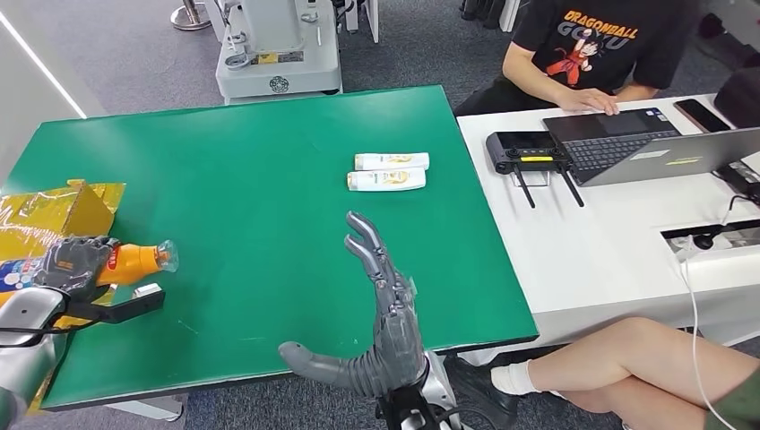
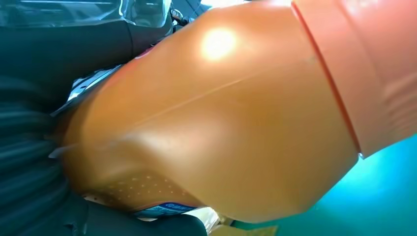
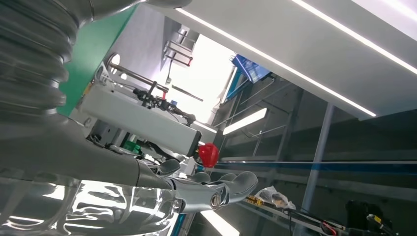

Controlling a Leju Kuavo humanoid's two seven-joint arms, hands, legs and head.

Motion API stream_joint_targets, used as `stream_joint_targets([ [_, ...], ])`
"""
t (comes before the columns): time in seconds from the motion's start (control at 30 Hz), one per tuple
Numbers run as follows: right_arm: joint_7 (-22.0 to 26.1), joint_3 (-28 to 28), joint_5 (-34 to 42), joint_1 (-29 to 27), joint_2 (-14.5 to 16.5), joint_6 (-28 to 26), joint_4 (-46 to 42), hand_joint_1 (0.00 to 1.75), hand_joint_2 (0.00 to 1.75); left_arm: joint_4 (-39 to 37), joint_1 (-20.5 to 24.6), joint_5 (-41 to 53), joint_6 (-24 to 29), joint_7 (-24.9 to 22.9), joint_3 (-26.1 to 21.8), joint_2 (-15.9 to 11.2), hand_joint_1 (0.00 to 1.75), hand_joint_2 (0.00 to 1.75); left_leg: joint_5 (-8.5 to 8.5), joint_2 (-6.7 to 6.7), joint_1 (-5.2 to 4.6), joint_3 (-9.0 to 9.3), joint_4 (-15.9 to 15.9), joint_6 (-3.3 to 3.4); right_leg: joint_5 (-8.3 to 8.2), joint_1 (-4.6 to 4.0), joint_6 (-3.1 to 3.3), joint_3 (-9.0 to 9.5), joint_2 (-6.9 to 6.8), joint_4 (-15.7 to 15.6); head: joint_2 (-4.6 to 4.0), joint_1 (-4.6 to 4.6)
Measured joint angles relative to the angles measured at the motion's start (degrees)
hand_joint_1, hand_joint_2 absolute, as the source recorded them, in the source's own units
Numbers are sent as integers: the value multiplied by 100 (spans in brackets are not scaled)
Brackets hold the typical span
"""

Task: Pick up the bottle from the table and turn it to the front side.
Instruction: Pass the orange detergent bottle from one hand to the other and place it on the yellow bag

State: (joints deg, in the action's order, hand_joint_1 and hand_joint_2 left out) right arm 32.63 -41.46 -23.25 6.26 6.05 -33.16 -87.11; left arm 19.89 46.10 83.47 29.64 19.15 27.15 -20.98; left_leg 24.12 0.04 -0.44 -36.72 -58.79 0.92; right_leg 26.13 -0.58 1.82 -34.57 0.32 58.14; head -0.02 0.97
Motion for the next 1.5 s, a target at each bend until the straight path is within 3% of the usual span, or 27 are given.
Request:
stream_joint_targets([
  [0.27,-14,0,-11,-46,0,33,-60,0,175,-55,-83,-23,12,-73,-49,-195,175,175,0,1,0,0,1,0,1,0,1,0,1,1,0,0],
  [0.3,-15,0,-16,-48,0,44,-61,0,175,-58,-107,-25,21,-92,-55,-218,167,175,0,1,0,0,1,0,1,0,1,-1,2,1,0,0],
  [0.4,-15,0,-37,-51,-1,74,-66,0,175,-63,-192,-27,45,-126,-80,-276,36,175,0,0,0,0,1,-1,1,0,1,-1,0,0,0,-1],
  [0.43,-15,1,-50,-51,-1,79,-68,0,175,-64,-221,-27,49,-144,-87,-292,0,175,0,0,0,0,1,-1,2,0,1,-1,0,0,0,-1],
  [1.03,-78,14,-191,-66,0,95,-116,0,175,-72,-462,32,164,-284,-306,-241,0,175,0,-1,0,3,1,-1,1,0,2,1,-2,0,0,-1],
  [1.5,-74,40,-195,-87,0,82,-139,0,175,28,-507,54,856,-323,-716,-134,0,175,0,1,0,4,1,-1,1,0,2,1,0,0,0,-1],
])
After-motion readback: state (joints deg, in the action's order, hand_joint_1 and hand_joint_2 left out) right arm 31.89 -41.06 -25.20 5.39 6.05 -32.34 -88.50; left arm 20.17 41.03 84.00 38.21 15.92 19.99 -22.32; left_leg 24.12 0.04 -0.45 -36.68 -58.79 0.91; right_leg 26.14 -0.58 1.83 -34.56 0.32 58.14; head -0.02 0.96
